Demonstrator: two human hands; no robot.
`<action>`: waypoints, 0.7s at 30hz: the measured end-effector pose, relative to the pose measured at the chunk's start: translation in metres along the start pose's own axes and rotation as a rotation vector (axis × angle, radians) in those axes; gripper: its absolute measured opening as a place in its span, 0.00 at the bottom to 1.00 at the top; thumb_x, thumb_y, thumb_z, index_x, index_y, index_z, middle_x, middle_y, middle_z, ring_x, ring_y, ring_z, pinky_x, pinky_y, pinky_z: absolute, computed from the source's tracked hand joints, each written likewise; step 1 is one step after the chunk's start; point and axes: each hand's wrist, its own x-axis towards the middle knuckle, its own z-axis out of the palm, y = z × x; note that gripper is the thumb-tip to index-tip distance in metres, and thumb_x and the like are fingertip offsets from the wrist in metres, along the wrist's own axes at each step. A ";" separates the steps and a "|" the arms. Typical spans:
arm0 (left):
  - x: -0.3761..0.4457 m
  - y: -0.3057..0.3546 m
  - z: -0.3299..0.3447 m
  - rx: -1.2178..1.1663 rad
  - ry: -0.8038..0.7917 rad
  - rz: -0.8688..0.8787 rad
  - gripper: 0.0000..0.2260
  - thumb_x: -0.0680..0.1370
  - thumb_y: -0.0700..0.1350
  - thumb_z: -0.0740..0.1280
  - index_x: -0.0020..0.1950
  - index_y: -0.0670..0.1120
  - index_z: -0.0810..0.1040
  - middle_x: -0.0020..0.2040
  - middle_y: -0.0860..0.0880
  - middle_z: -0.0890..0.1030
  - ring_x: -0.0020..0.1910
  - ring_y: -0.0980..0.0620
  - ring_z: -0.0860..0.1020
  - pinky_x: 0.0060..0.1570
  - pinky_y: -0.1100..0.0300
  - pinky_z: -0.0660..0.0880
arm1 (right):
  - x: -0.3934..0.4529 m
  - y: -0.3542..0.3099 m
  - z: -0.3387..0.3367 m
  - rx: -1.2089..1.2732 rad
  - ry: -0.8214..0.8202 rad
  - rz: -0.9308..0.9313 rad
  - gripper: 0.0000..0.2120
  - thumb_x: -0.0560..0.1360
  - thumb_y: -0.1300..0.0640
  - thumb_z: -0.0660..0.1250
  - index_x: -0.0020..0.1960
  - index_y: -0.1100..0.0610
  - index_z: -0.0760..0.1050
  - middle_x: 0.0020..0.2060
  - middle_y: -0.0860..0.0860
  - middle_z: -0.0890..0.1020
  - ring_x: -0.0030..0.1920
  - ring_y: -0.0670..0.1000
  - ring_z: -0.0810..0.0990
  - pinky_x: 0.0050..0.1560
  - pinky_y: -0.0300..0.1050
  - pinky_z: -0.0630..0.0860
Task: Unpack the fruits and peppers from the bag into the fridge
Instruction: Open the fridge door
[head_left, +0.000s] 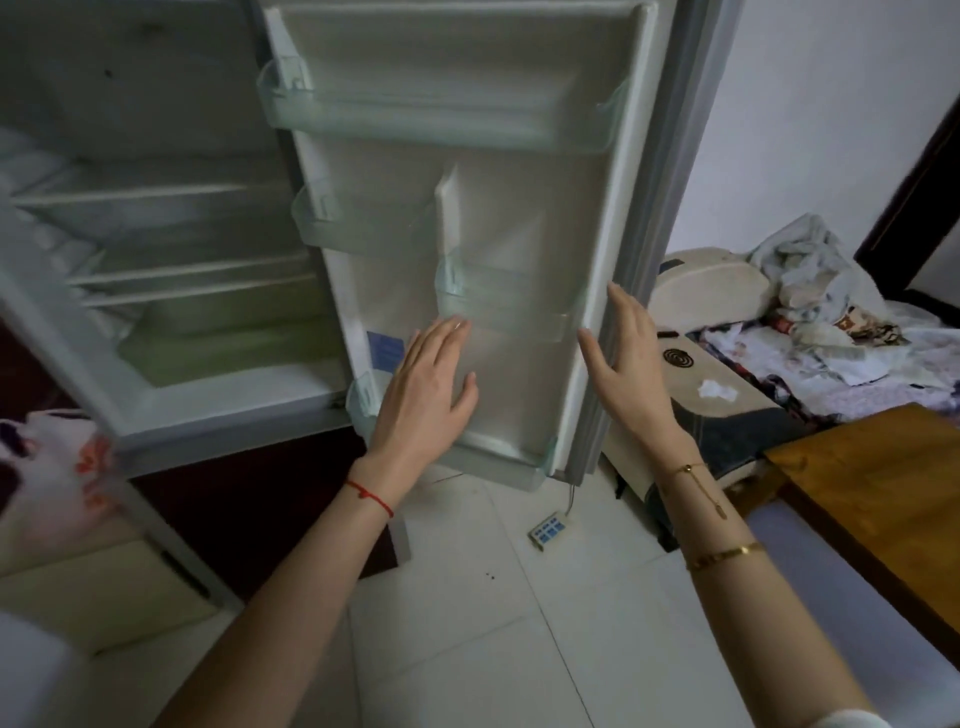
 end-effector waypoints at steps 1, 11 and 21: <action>-0.010 -0.006 -0.009 -0.003 -0.001 -0.025 0.25 0.80 0.44 0.62 0.76 0.41 0.64 0.75 0.44 0.67 0.76 0.47 0.63 0.77 0.54 0.54 | -0.008 -0.007 0.004 0.016 -0.017 -0.007 0.29 0.82 0.47 0.60 0.78 0.56 0.57 0.76 0.53 0.62 0.77 0.51 0.58 0.77 0.49 0.55; -0.116 -0.071 -0.095 0.077 0.046 -0.302 0.24 0.80 0.45 0.63 0.75 0.42 0.66 0.74 0.46 0.68 0.75 0.49 0.63 0.77 0.50 0.56 | -0.060 -0.088 0.068 0.110 -0.257 -0.150 0.28 0.81 0.48 0.61 0.77 0.56 0.60 0.74 0.52 0.66 0.75 0.50 0.62 0.76 0.49 0.59; -0.244 -0.151 -0.182 0.151 0.096 -0.605 0.23 0.80 0.45 0.64 0.75 0.45 0.67 0.74 0.48 0.69 0.74 0.50 0.64 0.75 0.51 0.61 | -0.108 -0.190 0.163 0.181 -0.444 -0.290 0.27 0.80 0.46 0.60 0.75 0.57 0.63 0.73 0.52 0.68 0.75 0.52 0.64 0.75 0.54 0.62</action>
